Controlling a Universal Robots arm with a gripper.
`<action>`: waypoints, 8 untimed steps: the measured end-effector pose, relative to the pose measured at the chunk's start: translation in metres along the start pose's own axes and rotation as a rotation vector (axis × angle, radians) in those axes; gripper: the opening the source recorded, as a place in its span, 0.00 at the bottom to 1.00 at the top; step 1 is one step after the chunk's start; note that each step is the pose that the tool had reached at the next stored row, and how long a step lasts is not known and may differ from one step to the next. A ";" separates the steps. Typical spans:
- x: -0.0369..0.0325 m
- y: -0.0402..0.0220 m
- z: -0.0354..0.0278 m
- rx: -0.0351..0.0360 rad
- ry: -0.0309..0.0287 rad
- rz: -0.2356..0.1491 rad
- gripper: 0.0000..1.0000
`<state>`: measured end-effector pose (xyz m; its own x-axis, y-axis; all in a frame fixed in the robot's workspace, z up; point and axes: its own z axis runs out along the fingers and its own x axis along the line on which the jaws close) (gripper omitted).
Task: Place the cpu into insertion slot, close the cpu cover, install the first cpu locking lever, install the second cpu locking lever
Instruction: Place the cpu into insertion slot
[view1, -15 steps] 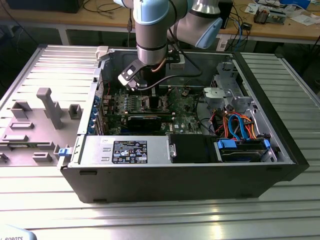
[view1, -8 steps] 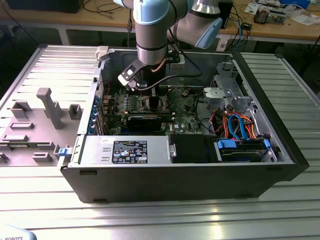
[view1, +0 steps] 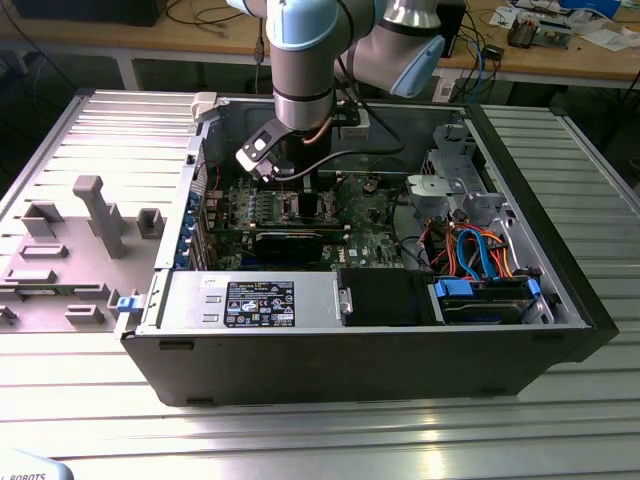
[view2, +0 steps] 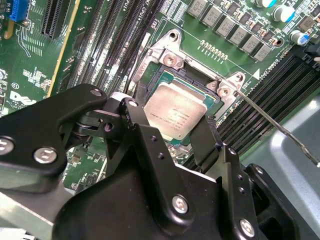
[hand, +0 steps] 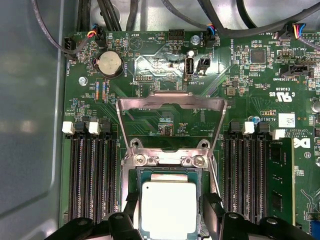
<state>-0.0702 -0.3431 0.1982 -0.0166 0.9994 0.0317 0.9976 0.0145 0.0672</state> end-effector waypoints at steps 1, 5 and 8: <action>0.0001 0.0001 -0.0005 -0.0002 0.0003 0.000 0.62; 0.0001 0.0002 -0.0025 -0.0002 0.0003 0.000 0.62; 0.0001 0.0001 -0.0026 0.0000 0.0001 0.000 0.62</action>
<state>-0.0702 -0.3431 0.2008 -0.0166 0.9994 0.0318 0.9976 0.0145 0.0672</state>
